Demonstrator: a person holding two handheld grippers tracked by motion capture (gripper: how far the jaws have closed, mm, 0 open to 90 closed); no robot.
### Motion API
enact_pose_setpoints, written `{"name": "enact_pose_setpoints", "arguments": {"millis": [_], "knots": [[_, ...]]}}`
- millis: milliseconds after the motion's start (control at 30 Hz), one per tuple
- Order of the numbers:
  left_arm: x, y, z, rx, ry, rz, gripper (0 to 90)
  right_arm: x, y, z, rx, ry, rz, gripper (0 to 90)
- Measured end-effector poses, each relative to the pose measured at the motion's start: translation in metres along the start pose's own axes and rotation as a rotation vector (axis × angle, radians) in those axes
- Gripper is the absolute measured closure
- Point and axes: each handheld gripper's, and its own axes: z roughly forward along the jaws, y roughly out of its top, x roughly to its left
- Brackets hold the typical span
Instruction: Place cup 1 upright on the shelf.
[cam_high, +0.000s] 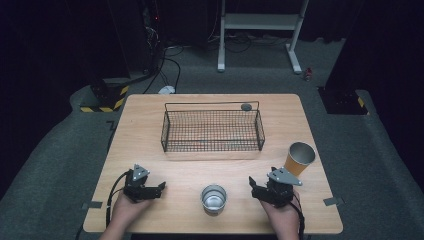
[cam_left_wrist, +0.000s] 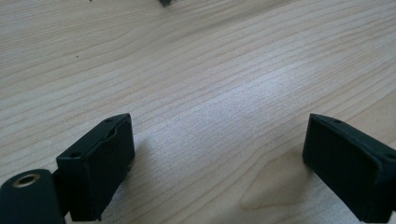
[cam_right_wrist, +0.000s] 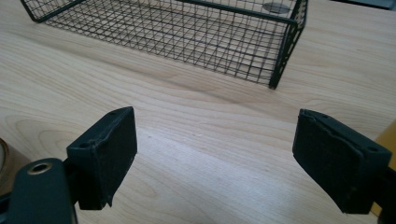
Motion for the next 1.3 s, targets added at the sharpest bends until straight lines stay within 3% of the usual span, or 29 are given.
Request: {"name": "enact_pose_setpoints", "arguments": {"millis": [633, 1300], "knots": [[0.001, 0.001, 0.002, -0.004, -0.015, 0.006, 10.0, -0.022, -0.005, -0.021, -0.058, -0.059, 0.037, 15.1], [0.001, 0.007, 0.006, 0.004, -0.023, 0.01, 10.4, -0.046, -0.021, -0.045, -0.065, -0.144, 0.098, 16.0]]}}
